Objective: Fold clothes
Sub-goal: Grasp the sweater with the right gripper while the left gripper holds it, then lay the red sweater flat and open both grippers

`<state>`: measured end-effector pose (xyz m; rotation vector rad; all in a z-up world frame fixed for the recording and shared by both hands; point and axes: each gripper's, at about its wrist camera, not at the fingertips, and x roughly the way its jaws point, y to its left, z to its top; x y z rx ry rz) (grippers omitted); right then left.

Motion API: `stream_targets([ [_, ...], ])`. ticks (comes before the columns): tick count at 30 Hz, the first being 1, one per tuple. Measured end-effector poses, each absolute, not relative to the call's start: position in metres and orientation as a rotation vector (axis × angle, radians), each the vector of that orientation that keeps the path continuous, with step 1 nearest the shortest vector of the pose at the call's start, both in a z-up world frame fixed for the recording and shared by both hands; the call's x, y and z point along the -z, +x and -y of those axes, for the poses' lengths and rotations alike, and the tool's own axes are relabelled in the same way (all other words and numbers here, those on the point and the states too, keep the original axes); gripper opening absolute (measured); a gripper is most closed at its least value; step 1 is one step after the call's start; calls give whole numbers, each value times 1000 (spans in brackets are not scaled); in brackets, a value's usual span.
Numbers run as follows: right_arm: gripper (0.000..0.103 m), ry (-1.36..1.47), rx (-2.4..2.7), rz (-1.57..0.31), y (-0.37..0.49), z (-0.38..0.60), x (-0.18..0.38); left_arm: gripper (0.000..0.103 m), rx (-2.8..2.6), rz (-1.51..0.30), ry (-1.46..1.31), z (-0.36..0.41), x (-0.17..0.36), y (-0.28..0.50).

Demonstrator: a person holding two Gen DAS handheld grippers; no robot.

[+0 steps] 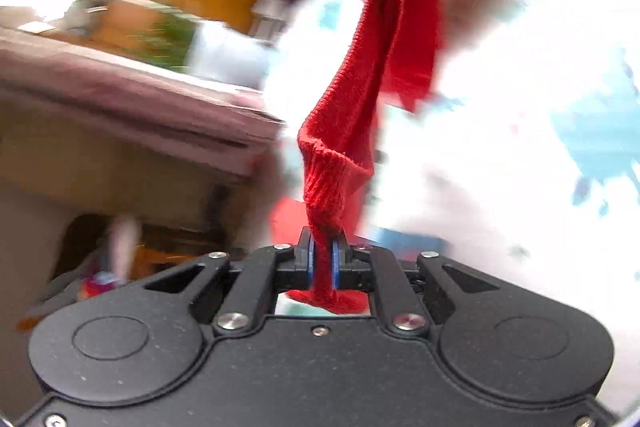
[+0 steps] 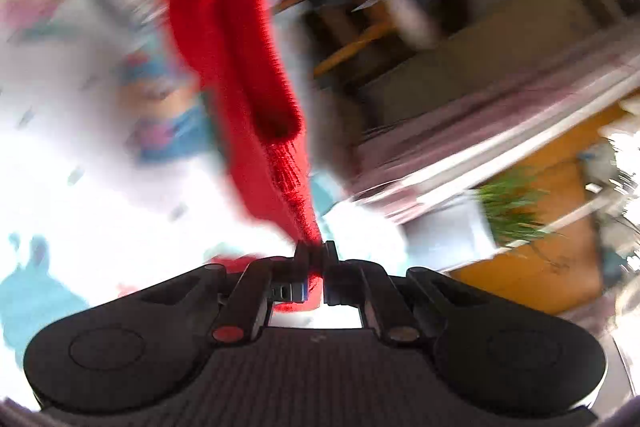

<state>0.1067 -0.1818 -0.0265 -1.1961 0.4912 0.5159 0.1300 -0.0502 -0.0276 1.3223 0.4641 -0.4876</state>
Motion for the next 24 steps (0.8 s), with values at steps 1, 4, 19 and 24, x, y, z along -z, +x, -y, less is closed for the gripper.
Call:
stream_targets([
  [1,7,-1250,-557,-526,99,180,52,7,527,-495,1369,54,50,124],
  [4,7,-1407,-690,-636,70,178,130,7,648,-589,1508,65,117,107],
  [19,14,-1495,-1065,-983,-47,168,260,8,1088,-789,1739,79,236,3],
  [24,50,-1404,-1257,-1175,-79,169,258,51,1257,-1054,1589,76,227,-2],
])
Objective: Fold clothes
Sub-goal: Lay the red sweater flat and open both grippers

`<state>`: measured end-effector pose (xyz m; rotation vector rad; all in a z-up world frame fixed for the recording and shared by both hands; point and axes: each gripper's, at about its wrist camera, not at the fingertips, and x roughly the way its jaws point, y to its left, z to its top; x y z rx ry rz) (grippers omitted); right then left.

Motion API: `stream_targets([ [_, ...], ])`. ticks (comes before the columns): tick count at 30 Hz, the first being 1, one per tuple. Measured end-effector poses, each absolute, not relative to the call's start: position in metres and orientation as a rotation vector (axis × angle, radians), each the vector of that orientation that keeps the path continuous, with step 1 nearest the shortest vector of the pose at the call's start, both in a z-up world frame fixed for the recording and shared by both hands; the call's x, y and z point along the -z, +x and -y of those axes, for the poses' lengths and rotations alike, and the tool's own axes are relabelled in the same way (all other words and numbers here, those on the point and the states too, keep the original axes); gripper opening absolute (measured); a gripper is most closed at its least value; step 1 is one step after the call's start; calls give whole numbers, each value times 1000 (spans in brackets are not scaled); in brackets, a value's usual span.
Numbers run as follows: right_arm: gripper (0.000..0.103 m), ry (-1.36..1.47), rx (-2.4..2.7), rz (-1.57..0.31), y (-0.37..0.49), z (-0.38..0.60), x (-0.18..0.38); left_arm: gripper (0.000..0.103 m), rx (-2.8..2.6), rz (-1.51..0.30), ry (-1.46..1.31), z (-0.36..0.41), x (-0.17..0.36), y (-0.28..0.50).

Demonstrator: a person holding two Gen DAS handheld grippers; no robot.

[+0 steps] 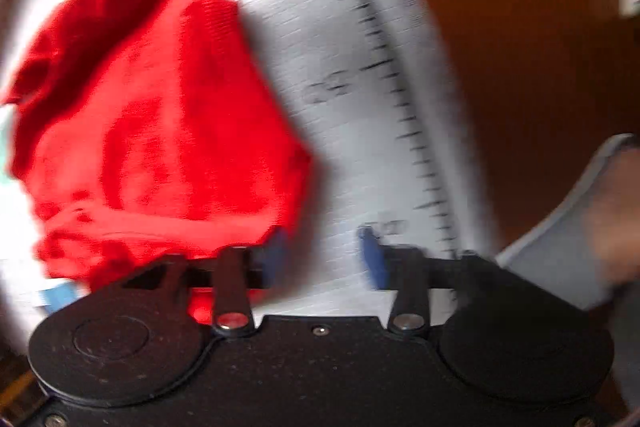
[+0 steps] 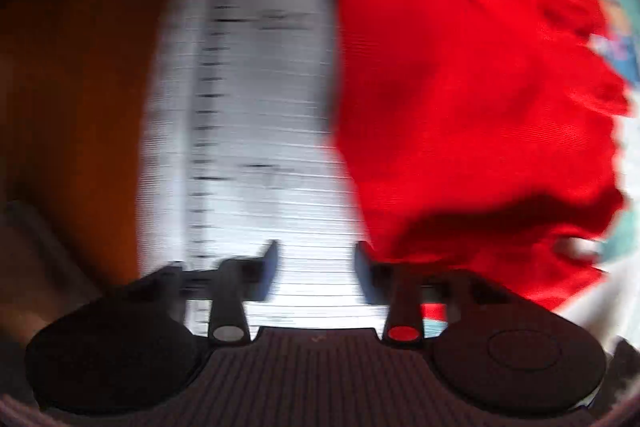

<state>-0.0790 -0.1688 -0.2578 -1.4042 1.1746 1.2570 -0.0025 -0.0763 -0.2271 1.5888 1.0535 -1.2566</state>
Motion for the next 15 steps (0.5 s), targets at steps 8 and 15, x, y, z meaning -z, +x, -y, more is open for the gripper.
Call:
stream_targets([
  [8,50,-1143,-1210,-1303,-24,188,215,50,963,-1183,1312,29,186,89],
  [15,51,-799,-830,-1239,100,243,181,49,588,-1125,954,-28,143,178],
])
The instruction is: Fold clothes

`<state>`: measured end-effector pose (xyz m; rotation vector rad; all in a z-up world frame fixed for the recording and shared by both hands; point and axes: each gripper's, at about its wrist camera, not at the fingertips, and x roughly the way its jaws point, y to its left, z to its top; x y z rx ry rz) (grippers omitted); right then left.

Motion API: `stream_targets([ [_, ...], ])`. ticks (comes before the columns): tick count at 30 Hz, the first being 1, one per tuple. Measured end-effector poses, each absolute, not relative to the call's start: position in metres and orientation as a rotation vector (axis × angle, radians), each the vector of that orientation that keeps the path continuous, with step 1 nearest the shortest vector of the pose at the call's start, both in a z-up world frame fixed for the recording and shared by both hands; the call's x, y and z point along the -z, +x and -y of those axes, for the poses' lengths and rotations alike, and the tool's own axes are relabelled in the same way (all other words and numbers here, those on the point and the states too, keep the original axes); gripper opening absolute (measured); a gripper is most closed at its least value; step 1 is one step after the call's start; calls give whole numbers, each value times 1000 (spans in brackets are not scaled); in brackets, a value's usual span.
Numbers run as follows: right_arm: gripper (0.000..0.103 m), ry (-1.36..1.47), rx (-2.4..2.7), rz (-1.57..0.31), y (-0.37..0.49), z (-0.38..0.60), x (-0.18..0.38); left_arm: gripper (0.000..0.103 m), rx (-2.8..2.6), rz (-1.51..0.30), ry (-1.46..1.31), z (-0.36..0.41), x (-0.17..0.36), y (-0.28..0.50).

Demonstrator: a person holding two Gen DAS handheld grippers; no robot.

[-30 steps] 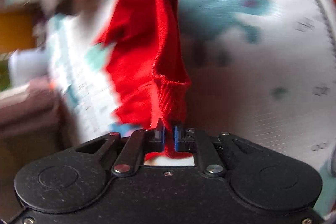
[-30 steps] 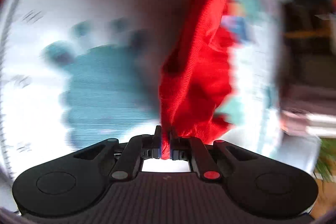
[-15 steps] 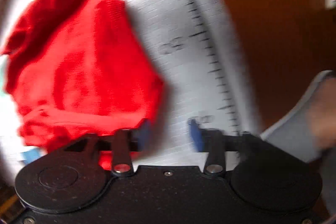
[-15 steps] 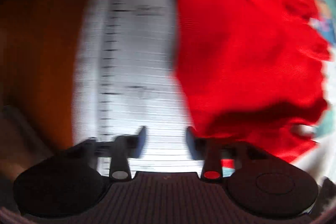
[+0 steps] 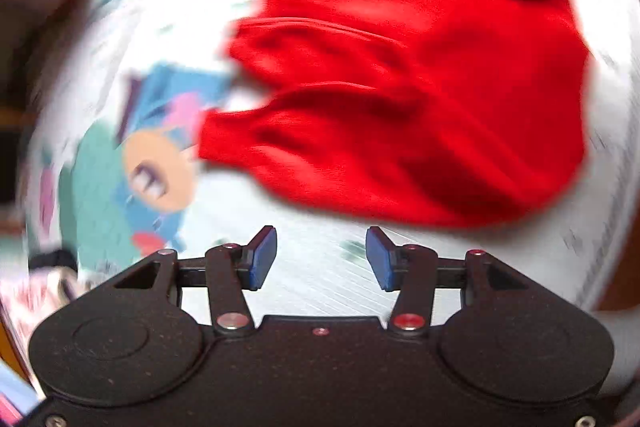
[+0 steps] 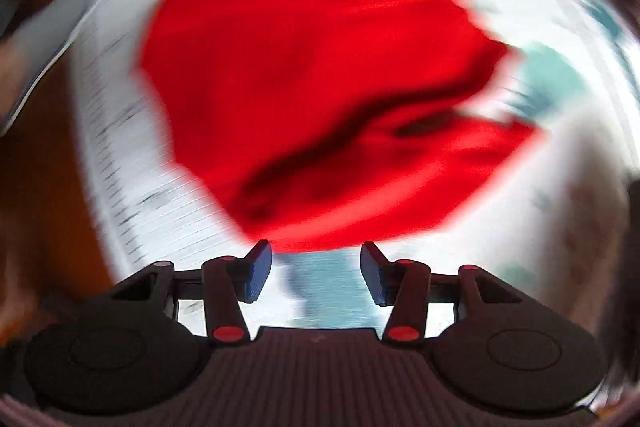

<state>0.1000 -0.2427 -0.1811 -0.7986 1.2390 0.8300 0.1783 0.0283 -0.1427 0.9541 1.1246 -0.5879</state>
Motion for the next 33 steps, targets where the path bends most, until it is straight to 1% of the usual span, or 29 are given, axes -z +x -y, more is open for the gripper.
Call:
stream_targets([
  [2,51,-690,-687,-1259,127,267,189,49,504,-1116,842,-44,144,200],
  [4,51,-565,-560,-1284,154,288,198,49,447,-1133,744,-55,161,213],
  [9,51,-317,-477,-1204,192,297,223,49,367,-1144,420,-68,179,251],
  [16,50,-215,-476,-1148,224,313,256,48,297,-1157,207,-77,214,272],
  [21,43,-164,-500,-1099,224,311,280,45,323,-1153,-11,-88,235,270],
  [23,41,-144,-489,-1075,223,310,286,40,325,-1149,-10,-82,240,268],
  [24,40,-133,-475,-1057,222,310,287,36,323,-1149,-2,-78,243,266],
  [25,39,-121,-462,-1041,221,311,288,35,320,-1148,7,-74,245,265],
  [26,31,-126,-444,-1022,218,310,289,35,314,-1138,26,-71,245,263],
  [27,25,-134,-425,-1004,215,309,290,29,308,-1127,46,-68,245,262],
  [28,21,-125,-414,-995,213,308,290,9,302,-1116,63,-65,245,260],
  [29,14,-112,-404,-988,210,307,289,5,301,-1119,29,-67,244,259],
  [30,11,-106,-384,-987,208,307,288,5,280,-1119,10,-70,244,255],
  [33,8,-98,-309,-989,201,312,284,5,213,-1107,44,-77,242,239],
])
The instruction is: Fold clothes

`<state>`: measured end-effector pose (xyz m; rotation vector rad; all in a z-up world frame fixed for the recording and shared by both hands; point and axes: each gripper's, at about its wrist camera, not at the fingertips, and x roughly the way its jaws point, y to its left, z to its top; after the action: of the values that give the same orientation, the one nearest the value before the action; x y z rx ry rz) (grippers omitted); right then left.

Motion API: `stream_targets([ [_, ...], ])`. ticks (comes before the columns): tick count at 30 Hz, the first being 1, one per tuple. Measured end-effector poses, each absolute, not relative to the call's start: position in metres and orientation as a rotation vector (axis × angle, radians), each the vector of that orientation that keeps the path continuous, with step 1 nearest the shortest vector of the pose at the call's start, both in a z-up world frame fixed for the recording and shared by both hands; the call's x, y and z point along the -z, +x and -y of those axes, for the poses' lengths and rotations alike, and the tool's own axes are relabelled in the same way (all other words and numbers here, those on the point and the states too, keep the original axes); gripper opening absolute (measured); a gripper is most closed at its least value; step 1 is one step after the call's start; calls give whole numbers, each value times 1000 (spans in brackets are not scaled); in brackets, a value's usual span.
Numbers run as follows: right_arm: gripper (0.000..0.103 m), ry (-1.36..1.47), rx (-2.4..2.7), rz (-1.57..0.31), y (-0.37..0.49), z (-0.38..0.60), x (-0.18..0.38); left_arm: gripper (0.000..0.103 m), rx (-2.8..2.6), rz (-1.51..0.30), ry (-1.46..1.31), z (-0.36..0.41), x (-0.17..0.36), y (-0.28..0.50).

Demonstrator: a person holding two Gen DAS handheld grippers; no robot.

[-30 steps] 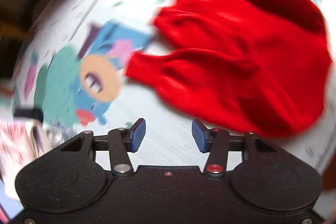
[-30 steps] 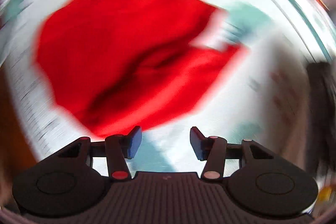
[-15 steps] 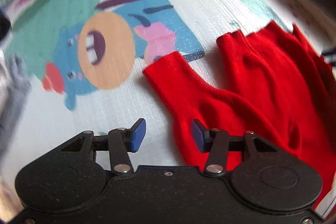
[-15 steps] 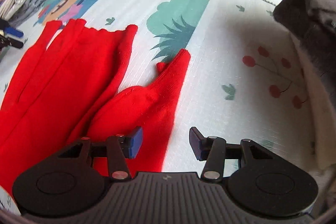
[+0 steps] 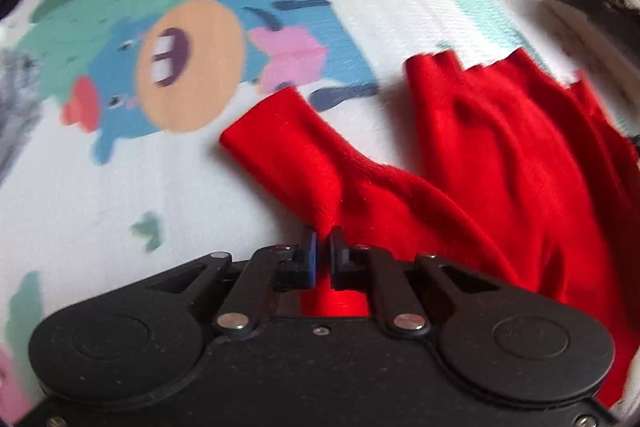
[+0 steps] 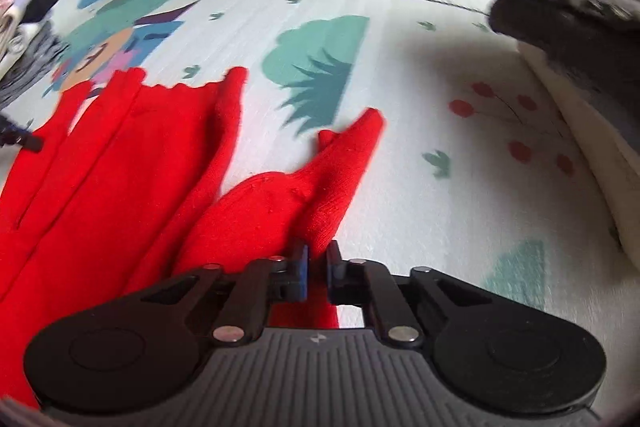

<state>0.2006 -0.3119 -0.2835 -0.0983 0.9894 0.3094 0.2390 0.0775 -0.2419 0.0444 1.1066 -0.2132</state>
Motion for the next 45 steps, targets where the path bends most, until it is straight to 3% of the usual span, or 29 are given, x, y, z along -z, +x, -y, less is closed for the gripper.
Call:
stream_targets([
  [14,10,-27,21,-1078,140,416,275,5,-138,-1128,-154,-185,243,143],
  [20,44,-31,22,-931,122,417,260,16,-132,-1064,20,-167,228,130],
  [25,46,16,30,-880,108,430,268,20,40,-989,256,-136,224,124],
  [29,46,252,58,-879,109,457,285,20,62,-1030,281,-134,240,128],
  [31,43,288,23,-895,113,456,289,21,59,-1045,268,-138,245,131],
  [32,17,265,10,-900,115,450,288,21,63,-1042,263,-139,246,131],
  [33,7,241,-4,-905,117,444,288,22,68,-1040,266,-140,246,132],
  [37,7,172,104,-812,101,430,247,23,87,-1037,243,-138,248,132],
  [40,17,-9,182,-803,95,401,236,23,106,-1031,262,-132,248,128],
  [42,48,-128,187,-808,100,383,237,23,106,-1036,268,-131,248,129],
  [44,71,-280,76,-828,121,363,253,23,107,-1041,263,-132,247,129],
  [45,71,-334,14,-839,127,355,262,23,108,-1042,260,-132,246,129],
])
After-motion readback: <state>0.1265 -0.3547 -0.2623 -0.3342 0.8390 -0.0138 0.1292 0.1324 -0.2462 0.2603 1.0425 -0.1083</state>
